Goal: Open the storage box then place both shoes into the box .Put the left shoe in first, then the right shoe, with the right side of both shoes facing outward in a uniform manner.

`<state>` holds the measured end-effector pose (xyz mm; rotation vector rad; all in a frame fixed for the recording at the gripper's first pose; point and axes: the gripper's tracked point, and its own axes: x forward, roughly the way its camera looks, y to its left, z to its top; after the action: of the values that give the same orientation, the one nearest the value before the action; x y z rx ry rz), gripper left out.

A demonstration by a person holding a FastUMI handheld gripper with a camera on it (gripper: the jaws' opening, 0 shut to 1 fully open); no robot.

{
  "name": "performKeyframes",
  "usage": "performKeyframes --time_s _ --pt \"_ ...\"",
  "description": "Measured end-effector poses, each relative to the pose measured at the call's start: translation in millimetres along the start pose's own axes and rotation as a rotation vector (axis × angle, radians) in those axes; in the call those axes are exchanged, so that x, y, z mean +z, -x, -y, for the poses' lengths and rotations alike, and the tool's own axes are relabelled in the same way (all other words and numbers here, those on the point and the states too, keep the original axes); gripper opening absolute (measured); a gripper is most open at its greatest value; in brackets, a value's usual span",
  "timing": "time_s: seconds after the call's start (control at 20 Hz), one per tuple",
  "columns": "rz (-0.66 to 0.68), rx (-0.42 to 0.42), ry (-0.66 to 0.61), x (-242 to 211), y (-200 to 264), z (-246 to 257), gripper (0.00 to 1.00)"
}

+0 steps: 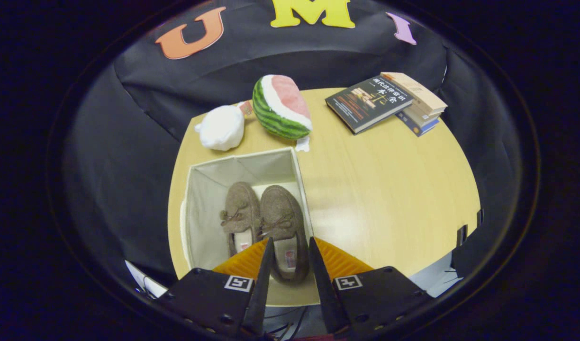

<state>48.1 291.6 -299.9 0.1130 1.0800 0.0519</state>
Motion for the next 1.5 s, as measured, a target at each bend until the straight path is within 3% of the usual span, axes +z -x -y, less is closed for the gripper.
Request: performKeyframes --time_s 0.15,0.45,0.55,0.8,1.0,1.35,1.5 --pt "0.095 0.038 0.039 12 41 4 0.60" --pt "0.358 0.018 0.159 34 129 34 0.86" --pt "0.448 0.013 0.178 40 158 46 0.99" --pt "0.741 -0.011 0.204 59 242 77 0.98" --pt "0.993 0.027 0.230 63 317 95 0.98" --pt "1.206 0.110 0.255 57 399 131 0.95" --pt "1.264 0.128 0.239 59 412 154 0.95"
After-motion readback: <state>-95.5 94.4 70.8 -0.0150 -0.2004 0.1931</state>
